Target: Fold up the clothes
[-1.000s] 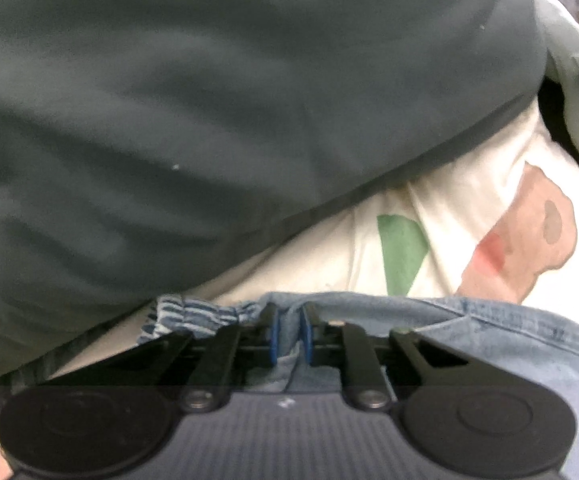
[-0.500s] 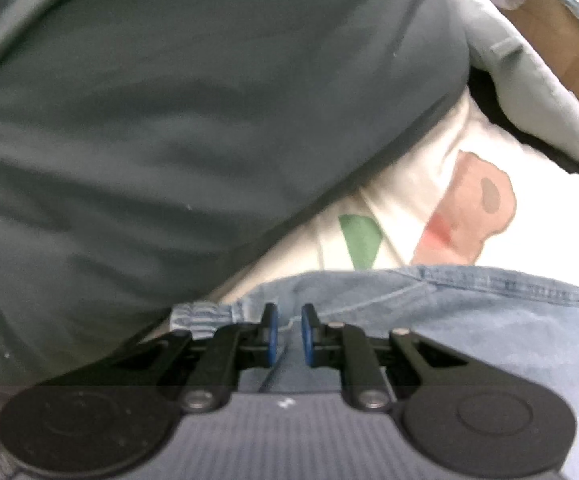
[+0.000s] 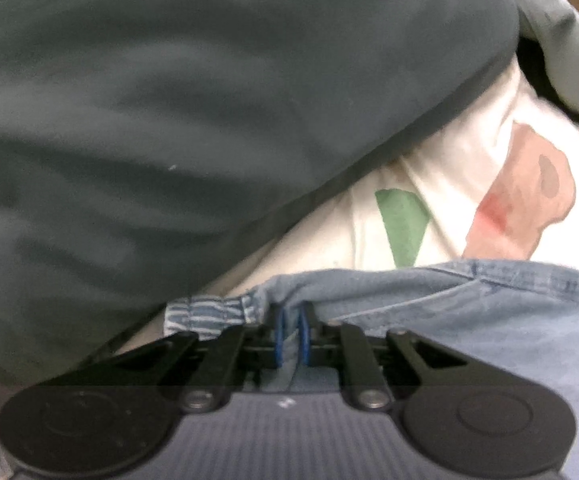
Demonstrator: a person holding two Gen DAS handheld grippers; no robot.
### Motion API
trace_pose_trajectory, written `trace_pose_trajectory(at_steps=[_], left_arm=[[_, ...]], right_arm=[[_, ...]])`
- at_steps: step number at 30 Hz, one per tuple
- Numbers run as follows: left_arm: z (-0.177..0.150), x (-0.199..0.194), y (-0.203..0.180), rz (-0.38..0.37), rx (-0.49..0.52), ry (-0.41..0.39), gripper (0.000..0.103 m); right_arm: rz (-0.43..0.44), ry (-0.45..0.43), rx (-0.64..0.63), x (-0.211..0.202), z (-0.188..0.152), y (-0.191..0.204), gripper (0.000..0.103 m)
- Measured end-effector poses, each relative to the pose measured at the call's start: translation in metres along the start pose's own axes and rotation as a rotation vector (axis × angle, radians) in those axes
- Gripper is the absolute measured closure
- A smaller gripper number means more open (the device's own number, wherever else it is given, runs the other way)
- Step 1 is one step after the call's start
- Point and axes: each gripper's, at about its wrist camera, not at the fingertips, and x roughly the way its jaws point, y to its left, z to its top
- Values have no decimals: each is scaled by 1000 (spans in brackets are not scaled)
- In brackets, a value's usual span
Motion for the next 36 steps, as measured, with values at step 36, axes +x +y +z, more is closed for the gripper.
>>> trace_pose_trajectory(at_steps=[36], left_arm=[[-62,-157,43,-189,21,133,64]], right_arm=[[5,-92,99,-126,-47,-26,56]])
